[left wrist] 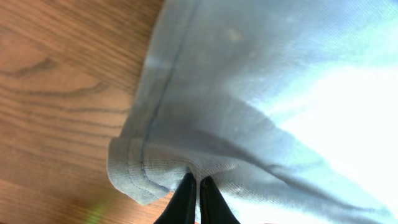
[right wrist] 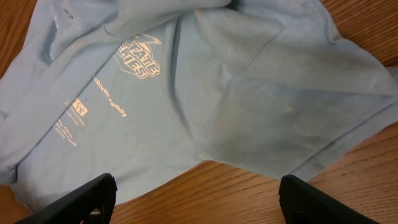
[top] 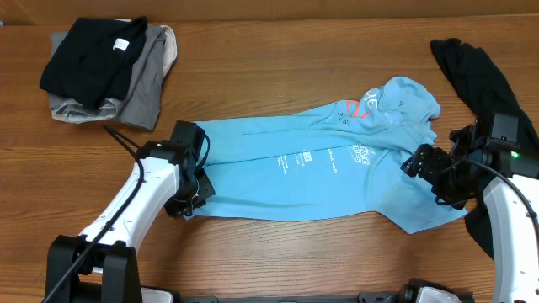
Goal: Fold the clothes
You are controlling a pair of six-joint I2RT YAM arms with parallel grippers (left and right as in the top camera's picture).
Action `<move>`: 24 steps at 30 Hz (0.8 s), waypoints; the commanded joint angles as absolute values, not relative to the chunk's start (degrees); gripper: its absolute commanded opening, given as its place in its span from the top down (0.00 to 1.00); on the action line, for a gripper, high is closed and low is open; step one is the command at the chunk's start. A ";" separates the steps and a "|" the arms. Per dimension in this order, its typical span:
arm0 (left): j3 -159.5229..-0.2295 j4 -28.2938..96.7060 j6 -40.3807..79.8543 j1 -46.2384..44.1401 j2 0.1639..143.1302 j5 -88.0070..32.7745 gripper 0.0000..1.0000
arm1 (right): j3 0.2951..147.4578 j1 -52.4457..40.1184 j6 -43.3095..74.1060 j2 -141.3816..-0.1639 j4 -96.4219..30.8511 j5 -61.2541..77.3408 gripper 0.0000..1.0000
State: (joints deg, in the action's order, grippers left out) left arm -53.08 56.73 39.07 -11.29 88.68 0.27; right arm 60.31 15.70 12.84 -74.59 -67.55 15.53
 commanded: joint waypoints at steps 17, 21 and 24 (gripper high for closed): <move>-58.70 56.73 28.58 -6.57 88.71 -0.89 0.96 | 60.05 15.88 18.74 -74.83 -70.94 9.54 0.18; -61.01 56.71 26.96 -2.24 88.71 -1.63 0.96 | 59.88 15.88 23.05 -76.77 -71.24 4.95 0.24; -61.01 56.71 26.20 -0.73 88.71 -1.74 0.96 | 58.48 15.88 24.47 -79.02 -71.02 3.97 0.33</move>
State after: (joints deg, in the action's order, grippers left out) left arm -59.90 56.58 28.99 -2.33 88.68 -1.32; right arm 60.20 15.73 21.23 -76.93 -71.29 7.27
